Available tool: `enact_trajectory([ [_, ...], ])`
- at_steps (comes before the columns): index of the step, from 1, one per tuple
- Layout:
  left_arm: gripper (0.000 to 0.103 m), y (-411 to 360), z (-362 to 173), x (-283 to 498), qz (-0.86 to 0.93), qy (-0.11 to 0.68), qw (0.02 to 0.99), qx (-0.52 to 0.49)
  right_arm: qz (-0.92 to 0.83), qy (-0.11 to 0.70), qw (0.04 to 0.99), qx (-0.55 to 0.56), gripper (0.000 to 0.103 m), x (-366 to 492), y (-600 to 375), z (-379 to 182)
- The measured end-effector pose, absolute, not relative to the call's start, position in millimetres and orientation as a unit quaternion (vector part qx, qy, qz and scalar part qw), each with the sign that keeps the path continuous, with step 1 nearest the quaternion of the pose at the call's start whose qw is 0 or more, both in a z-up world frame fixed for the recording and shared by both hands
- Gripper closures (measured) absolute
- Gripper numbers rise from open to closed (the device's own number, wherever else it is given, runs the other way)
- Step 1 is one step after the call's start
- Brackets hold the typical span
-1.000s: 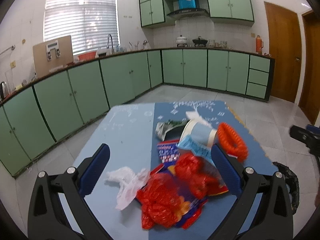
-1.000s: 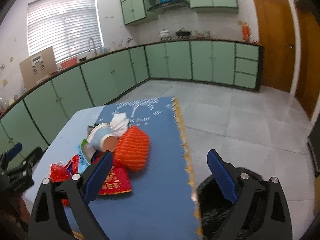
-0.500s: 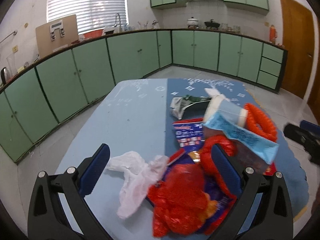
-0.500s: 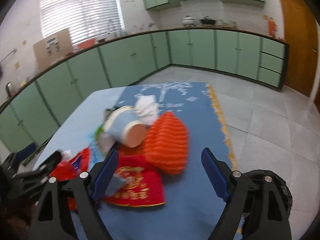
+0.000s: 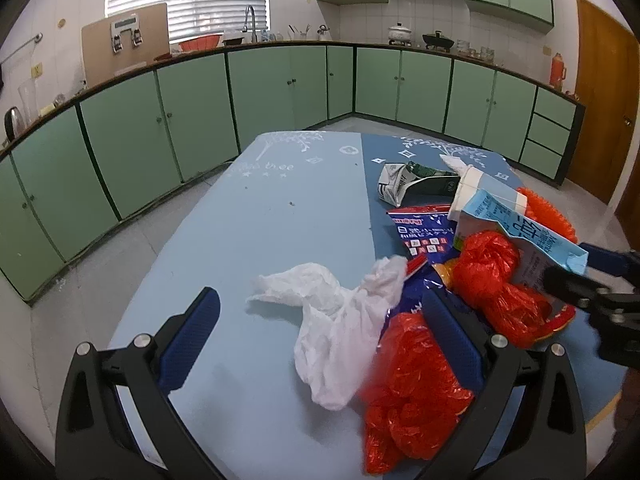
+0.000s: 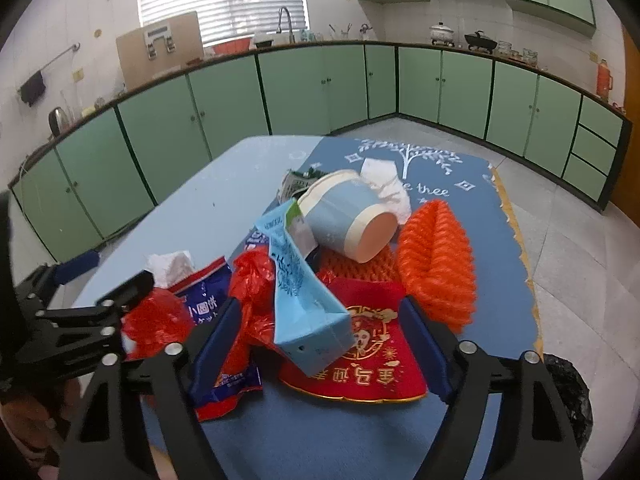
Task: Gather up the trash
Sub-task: 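Reach the right tool to the light-blue drink carton and grasp it, then grasp the red plastic bag with the left tool while the right tool carries the carton to the bin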
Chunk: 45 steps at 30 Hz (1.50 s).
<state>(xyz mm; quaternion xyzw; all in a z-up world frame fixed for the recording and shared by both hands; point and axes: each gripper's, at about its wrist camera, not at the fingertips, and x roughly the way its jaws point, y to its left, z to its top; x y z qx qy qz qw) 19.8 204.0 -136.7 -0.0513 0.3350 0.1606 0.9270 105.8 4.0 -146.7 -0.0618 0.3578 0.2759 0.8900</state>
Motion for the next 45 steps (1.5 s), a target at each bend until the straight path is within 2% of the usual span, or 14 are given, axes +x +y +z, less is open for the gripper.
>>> enact_trajectory([
  [3, 0.005, 202.4, -135.3, 16.6, 0.149, 0.335, 0.928, -0.061, 0.275, 0.363, 0.887, -0.074, 0.030, 108.4, 11.1, -153.3],
  [6, 0.005, 198.1, -131.8, 13.2, 0.135, 0.331, 0.932, -0.062, 0.279, 0.374, 0.881, -0.077, 0.039, 111.4, 14.9, -160.0],
  [8, 0.005, 194.2, -130.0, 10.3, 0.126, 0.329, 0.934, -0.060, 0.281, 0.382, 0.878, -0.072, 0.055, 110.7, 15.3, -161.6],
  [10, 0.005, 191.8, -129.2, 9.1, 0.121, 0.329, 0.935, -0.061, 0.282, 0.382, 0.878, -0.061, 0.063, 110.8, 11.9, -159.5],
  [12, 0.005, 188.9, -128.5, 8.8, 0.114, 0.330, 0.935, -0.063, 0.284, 0.384, 0.877, -0.050, 0.066, 111.5, 8.4, -157.8],
  [13, 0.005, 186.1, -128.4, 8.0, 0.110, 0.331, 0.935, -0.061, 0.284, 0.383, 0.878, -0.048, 0.072, 112.7, 7.2, -157.5],
  [20, 0.006, 176.1, -134.9, 10.3, 0.102, 0.350, 0.930, -0.055, 0.298, 0.374, 0.877, -0.033, 0.072, 110.3, -1.8, -149.1],
  [22, 0.012, 173.5, -135.0, 9.2, 0.098, 0.352, 0.929, -0.054, 0.300, 0.367, 0.880, -0.032, 0.072, 106.9, -3.7, -144.9],
  [24, 0.025, 171.2, -134.6, 7.8, 0.094, 0.355, 0.928, -0.052, 0.298, 0.362, 0.883, -0.030, 0.072, 104.9, -7.1, -141.4],
  [32, 0.030, 158.1, -135.5, 3.3, 0.069, 0.366, 0.927, -0.046, 0.278, 0.336, 0.900, -0.026, 0.072, 94.7, -24.8, -125.6],
  [45, 0.083, 144.3, -161.4, 12.3, 0.046, 0.423, 0.904, -0.041, 0.251, 0.320, 0.913, -0.015, 0.072, 84.9, -53.2, -117.4],
])
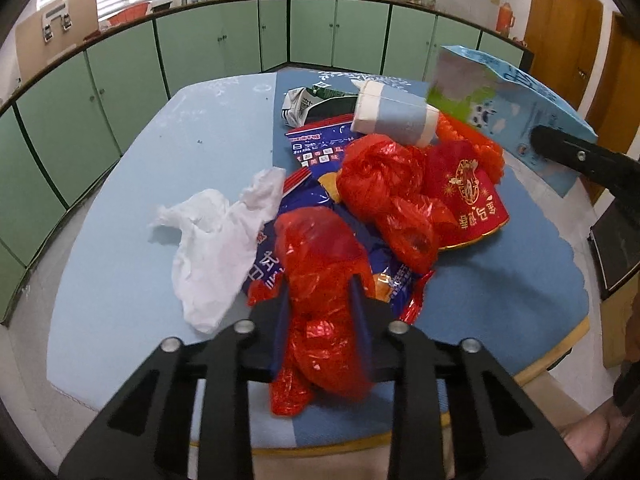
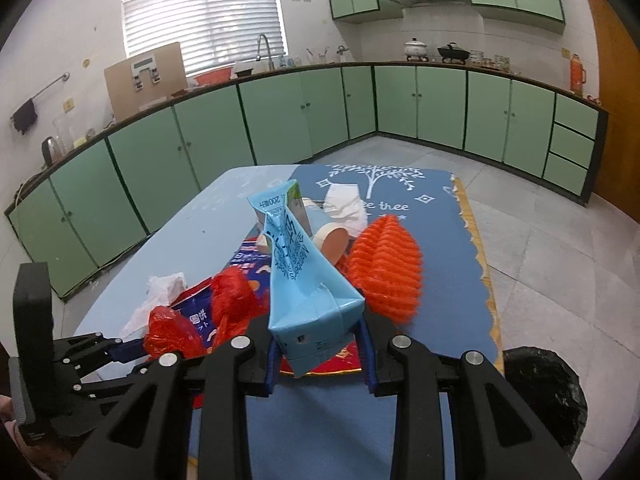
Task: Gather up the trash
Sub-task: 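Grasp the red plastic bag with the left tool while the right tool carries the carton to the bin, then open both tools over the black bin, dropping the carton and red bag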
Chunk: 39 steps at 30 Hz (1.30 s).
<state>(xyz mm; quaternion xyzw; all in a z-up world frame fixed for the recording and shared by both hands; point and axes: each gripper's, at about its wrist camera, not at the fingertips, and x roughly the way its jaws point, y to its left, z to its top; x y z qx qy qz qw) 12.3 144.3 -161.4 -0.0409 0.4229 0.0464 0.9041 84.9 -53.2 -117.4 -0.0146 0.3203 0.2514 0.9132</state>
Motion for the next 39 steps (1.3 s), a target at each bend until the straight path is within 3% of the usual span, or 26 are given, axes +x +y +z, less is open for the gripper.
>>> enact_trajectory([
  [2, 0.094, 145.3, -157.8, 9.0, 0.041, 0.418, 0.907, -0.044, 0.245, 0.319, 0.915, -0.009, 0.072, 84.2, -60.7, -117.3],
  [4, 0.095, 146.5, -150.5, 7.5, 0.042, 0.407, 0.912, -0.042, 0.237, 0.317, 0.918, -0.003, 0.072, 82.6, -68.8, -115.7],
  [13, 0.097, 135.1, -86.0, -2.1, 0.025, 0.325, 0.944, -0.047, 0.182, 0.299, 0.936, 0.027, 0.072, 78.1, -121.0, -105.6],
  [21, 0.097, 70.2, -47.0, 28.3, -0.082, 0.287, 0.954, -0.043, 0.093, 0.290, 0.951, 0.057, 0.072, 73.6, -196.5, -105.7],
  [27, 0.097, -11.1, -56.8, 68.5, -0.184, 0.292, 0.939, -0.017, 0.012, 0.315, 0.946, 0.076, 0.072, 69.2, -262.2, -131.2],
  [39, 0.096, -169.1, -125.7, 147.1, -0.338, 0.380, 0.861, -0.007, -0.082, 0.382, 0.913, 0.116, 0.072, 65.1, -345.6, -201.5],
])
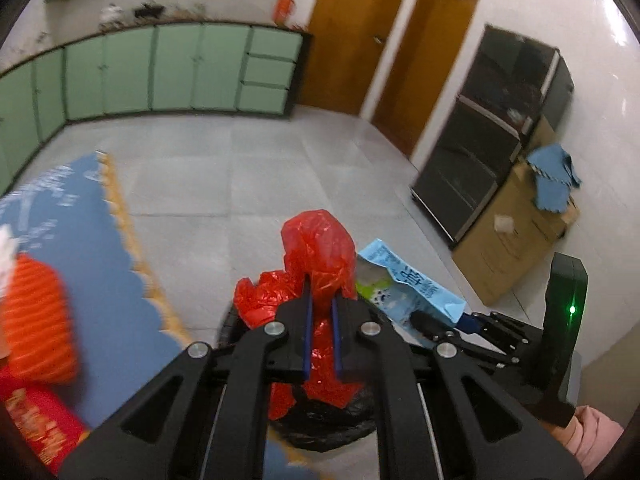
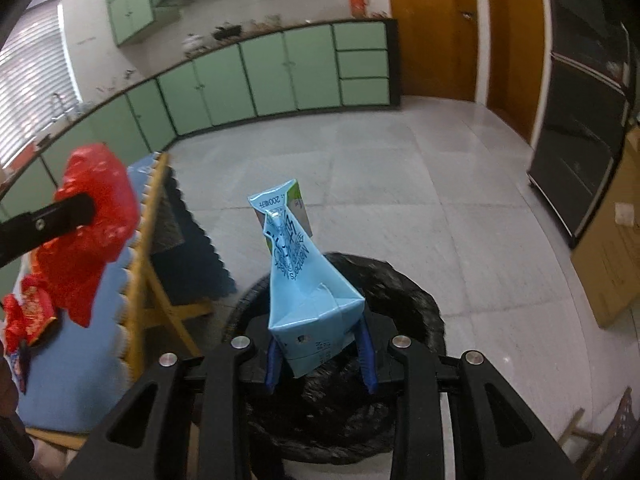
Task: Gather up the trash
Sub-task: 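Open both tools over the black bin, dropping the carton and red bag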
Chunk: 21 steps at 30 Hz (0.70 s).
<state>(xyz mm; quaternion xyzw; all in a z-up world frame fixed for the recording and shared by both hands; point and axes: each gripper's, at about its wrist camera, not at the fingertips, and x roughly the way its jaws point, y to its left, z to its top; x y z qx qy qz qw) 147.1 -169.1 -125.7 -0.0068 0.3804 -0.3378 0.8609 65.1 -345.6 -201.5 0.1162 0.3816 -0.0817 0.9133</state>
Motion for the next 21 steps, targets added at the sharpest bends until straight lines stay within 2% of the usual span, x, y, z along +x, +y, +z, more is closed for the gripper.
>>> enact_trajectory([
  [3, 0.090, -191.2, -143.6, 156.4, -0.350, 0.409, 0.843, -0.002, -0.097, 0.397, 0.905, 0.118, 0.071, 66.9, -357.9, -215.6],
  [4, 0.080, -192.3, -148.2, 152.1, -0.350, 0.416, 0.839, -0.001, -0.103, 0.402, 0.902, 0.117, 0.071, 68.3, -360.8, -220.0],
  [5, 0.065, -195.0, -151.4, 153.7, -0.348, 0.421, 0.838, 0.000, -0.107, 0.404, 0.901, 0.117, 0.070, 68.4, -361.3, -221.8],
  [6, 0.060, -194.6, -152.6, 154.1, -0.346, 0.421, 0.839, 0.000, -0.109, 0.409, 0.898, 0.116, 0.068, 69.1, -363.5, -225.4],
  [7, 0.056, -194.3, -153.4, 153.0, -0.343, 0.421, 0.840, -0.002, -0.113, 0.411, 0.897, 0.115, 0.060, 69.5, -365.4, -228.1],
  [8, 0.054, -192.2, -153.5, 153.6, -0.341, 0.421, 0.840, -0.004, -0.115, 0.412, 0.896, 0.114, 0.053, 70.6, -366.6, -228.3],
  [13, 0.050, -165.3, -140.5, 155.8, -0.320, 0.417, 0.850, -0.034, -0.113, 0.409, 0.899, 0.109, 0.044, 69.5, -360.5, -222.2],
  [15, 0.044, -147.0, -130.8, 151.2, -0.298, 0.402, 0.865, -0.040, -0.107, 0.400, 0.905, 0.103, 0.040, 69.4, -355.1, -214.0],
  [21, 0.034, -59.9, -101.3, 123.0, -0.194, 0.345, 0.917, -0.047, -0.056, 0.349, 0.932, 0.074, 0.021, 77.7, -305.0, -163.8],
])
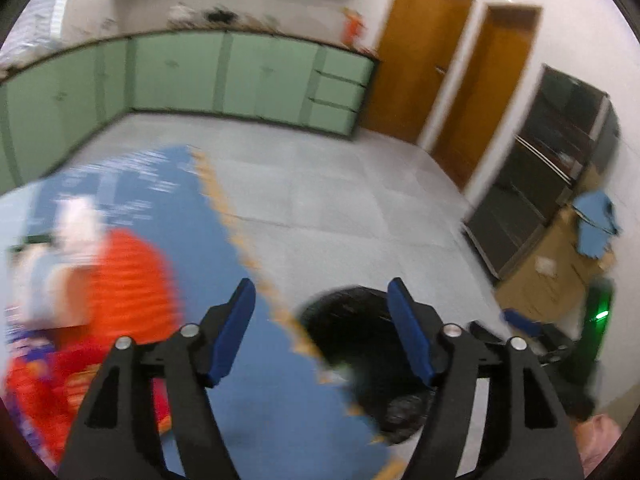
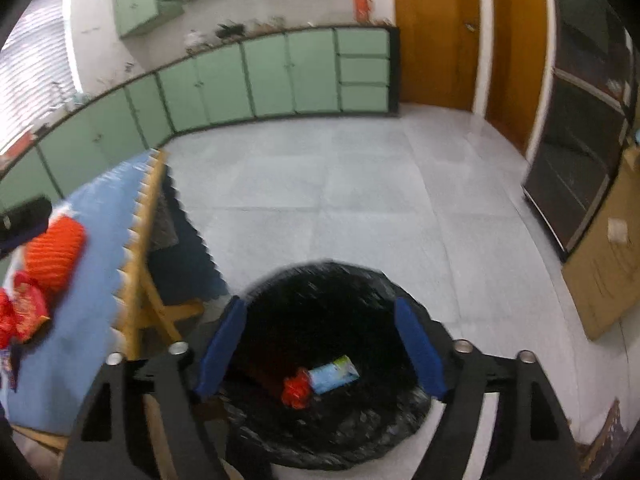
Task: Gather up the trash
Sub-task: 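Open both tools over the black bin, dropping the carton and red bag, then grasp the white tissue with the left tool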
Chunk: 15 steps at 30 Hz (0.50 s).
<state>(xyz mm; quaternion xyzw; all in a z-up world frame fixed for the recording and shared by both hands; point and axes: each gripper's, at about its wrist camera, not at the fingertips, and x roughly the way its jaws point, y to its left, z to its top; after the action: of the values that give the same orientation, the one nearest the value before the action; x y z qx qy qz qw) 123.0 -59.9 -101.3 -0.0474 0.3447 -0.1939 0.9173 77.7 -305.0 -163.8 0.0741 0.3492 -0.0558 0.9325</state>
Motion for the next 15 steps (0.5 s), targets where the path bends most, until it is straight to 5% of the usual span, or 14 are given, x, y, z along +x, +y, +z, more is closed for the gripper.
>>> enact_trajectory([
  [5, 0.032, 11.8, -86.8, 96.7, -0.067, 0.314, 0.947, -0.028, 0.016, 0.306, 0.951, 0.048, 0.013, 85.1, -242.2, -131.0],
  [15, 0.026, 144.5, -101.5, 47.5, 0.148, 0.323, 0.935, -0.013, 0.146, 0.281, 0.948, 0.015, 0.012, 97.5, -112.3, -119.6],
])
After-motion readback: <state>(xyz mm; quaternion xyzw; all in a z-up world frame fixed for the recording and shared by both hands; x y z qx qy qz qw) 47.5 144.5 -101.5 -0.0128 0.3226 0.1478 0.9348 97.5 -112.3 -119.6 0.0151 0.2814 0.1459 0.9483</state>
